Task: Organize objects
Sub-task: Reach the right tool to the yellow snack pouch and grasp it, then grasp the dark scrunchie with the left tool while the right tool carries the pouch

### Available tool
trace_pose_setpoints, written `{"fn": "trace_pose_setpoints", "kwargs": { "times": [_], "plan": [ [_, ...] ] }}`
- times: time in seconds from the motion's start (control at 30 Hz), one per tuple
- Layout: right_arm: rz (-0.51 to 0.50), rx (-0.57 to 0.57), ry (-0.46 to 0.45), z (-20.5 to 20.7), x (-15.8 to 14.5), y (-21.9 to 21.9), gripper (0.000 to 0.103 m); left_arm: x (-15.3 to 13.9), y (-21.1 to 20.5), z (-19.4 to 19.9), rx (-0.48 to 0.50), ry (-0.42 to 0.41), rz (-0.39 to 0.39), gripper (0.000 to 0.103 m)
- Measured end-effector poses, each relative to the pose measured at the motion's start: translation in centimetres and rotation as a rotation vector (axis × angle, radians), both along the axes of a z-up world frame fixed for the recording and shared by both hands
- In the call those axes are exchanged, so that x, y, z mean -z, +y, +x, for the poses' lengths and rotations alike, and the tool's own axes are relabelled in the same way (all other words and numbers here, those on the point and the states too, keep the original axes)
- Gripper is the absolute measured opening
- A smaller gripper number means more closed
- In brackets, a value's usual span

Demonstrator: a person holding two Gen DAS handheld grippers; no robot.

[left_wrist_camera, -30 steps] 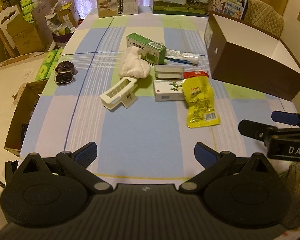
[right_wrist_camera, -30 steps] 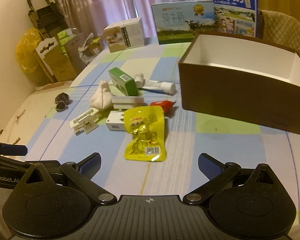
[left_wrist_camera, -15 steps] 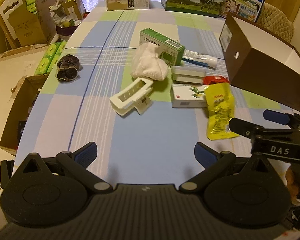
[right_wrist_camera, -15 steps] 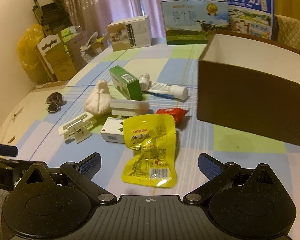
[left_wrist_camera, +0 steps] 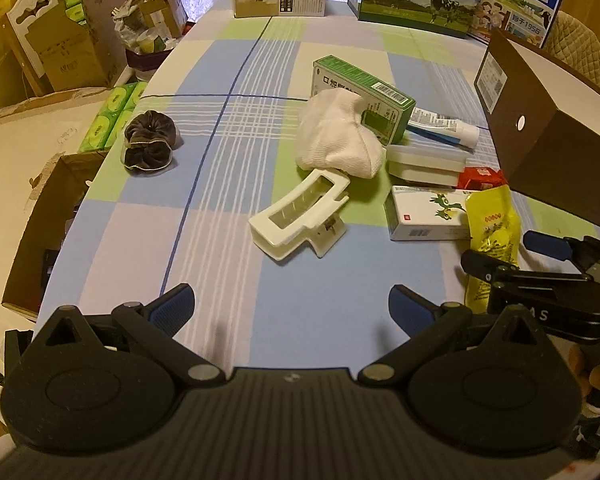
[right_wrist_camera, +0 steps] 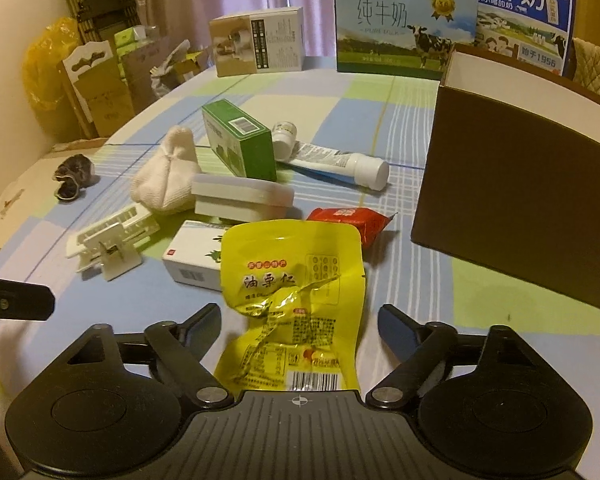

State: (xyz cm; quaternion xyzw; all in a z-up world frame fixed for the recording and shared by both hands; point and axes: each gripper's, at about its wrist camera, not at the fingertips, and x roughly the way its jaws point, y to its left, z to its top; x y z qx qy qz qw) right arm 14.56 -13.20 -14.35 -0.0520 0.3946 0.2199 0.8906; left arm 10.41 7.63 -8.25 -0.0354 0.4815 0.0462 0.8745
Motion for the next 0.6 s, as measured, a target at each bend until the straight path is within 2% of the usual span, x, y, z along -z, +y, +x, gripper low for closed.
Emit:
{"fn": "trace_pose_setpoints", "kwargs": {
  "times": [0.17, 0.23, 0.37, 0.47, 0.53, 0.6],
  "plan": [
    [-0.021, -0.004, -0.008, 0.2, 0.5, 0.5, 0.070, 0.3, 0.3, 0.3, 0.003, 0.003, -0.009, 0.102],
    [-0.040, -0.006, -0.017, 0.0, 0.7, 0.5, 0.062, 0.4, 0.4, 0.3, 0.001, 0.001, -0.008, 0.102],
    [-0.036, -0.010, -0.041, -0.5, 0.3, 0.0, 0.054, 0.3, 0.9, 0.3, -0.001, -0.013, -0.005, 0.102],
    [-0.036, 0.005, -0.065, -0.9, -0.7, -0.7, 0.052, 0.1, 1.5, 0.5, -0.002, -0.023, 0.000, 0.102],
    [-0.008, 0.025, -0.076, -0.9, -1.9, -1.6, 0.043, -0.2, 2.1, 0.7, 0.002, -0.037, 0.010, 0.102],
    [0.024, 0.052, -0.081, -0.9, -3.6, -2.7, 0.042, -0.4, 2.7, 1.0, 0.006, -0.052, 0.024, 0.102]
  ]
}}
